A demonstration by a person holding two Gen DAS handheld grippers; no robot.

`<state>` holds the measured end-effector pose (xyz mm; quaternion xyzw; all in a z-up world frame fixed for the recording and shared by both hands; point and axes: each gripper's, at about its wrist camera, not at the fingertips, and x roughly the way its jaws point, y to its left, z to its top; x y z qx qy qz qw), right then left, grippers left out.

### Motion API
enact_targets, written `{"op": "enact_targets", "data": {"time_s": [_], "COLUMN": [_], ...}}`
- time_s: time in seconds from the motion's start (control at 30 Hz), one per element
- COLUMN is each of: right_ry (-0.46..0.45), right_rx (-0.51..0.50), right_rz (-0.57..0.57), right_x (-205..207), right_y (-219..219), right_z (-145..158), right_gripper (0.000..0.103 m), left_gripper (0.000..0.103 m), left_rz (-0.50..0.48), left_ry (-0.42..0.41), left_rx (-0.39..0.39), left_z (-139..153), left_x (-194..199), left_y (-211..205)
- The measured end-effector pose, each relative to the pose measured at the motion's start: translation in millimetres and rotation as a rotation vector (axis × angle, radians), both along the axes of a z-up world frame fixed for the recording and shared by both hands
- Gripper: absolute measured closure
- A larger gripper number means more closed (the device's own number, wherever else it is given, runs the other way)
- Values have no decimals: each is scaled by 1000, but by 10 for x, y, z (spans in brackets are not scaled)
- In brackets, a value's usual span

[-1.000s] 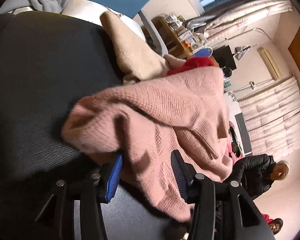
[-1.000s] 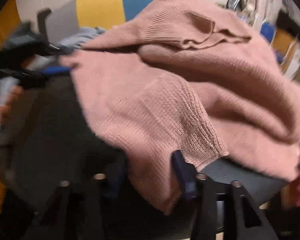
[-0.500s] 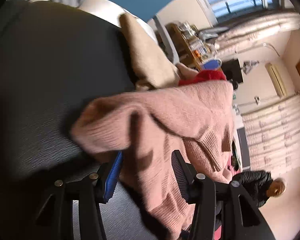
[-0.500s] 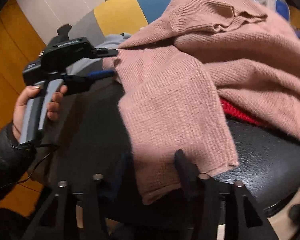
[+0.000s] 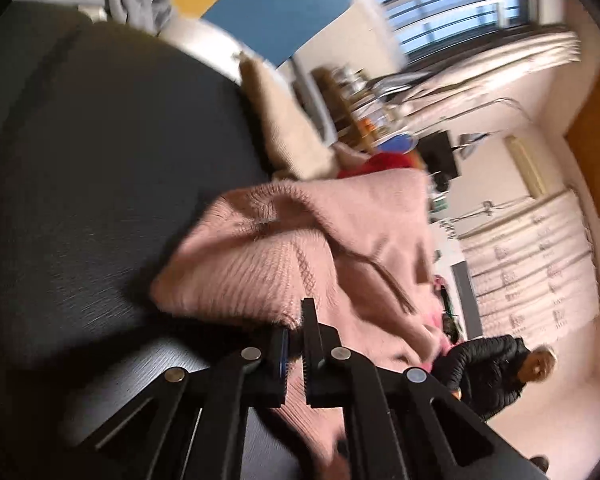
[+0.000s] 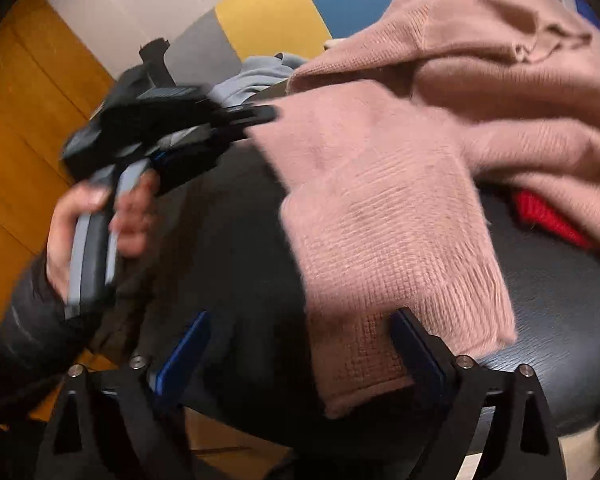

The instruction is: Fold clothes

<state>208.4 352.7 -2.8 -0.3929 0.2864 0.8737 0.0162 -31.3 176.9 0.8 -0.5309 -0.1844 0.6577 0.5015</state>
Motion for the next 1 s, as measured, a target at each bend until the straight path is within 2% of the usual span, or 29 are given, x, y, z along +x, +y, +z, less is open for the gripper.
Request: {"op": "enact_targets", "data": {"time_s": [0.1,0.23,0.33,0.43,0.5,0.53,0.57,0.63,0.7,0.77,0.87,0.93,1.0], "right_ry": [48,85,93,83,77,63,43,15,4,-44,-145,-204,-252], "right_rx": [-139,-302,-333,-293,-230,-172,-107,19,117,266,569,785,917], "right_rz": [15,130,207,220,199,173,143,55,-58,-201,-375,-393,-325], "right_x": [-62,-266,-431,-482,-395,-435,-507,-483,-335,59,335,467,469], "right_y": [-128,-604,-988,-1195,-1273,-1218,-1136,-923,-638,-350,-48,131,244], "right_z": [-34,-131,-152,-90,12,35,36,55,4,180,382,472,478], "right_gripper": [5,5,5,6,6,6,6,6,6,5,5,3,1], "left_gripper": [99,99,99,100,102,99,91,86,81,74,70,70,68], "left_rz": [16,48,73,134,190,216,242,262,245,203,133,71,5], "left_ry": [33,66,84,79,51,49,65,127,212,281,366,418,477], "left_rx": [21,-57,-138,-200,-217,-202,-190,-182,-186,-172,-163,-204,-230], "left_z": [33,-119,-288,-409,-478,-468,-422,-306,-164,-52,87,141,215], "left_x": [-89,-106,-79,-203,-260,-281,-276,-268,-231,-198,-170,-156,-160], "left_y": [-518,-1237,-1614,-1928,-2069,-2129,-2157,-2173,-2071,-1875,-1545,-1263,-987]}}
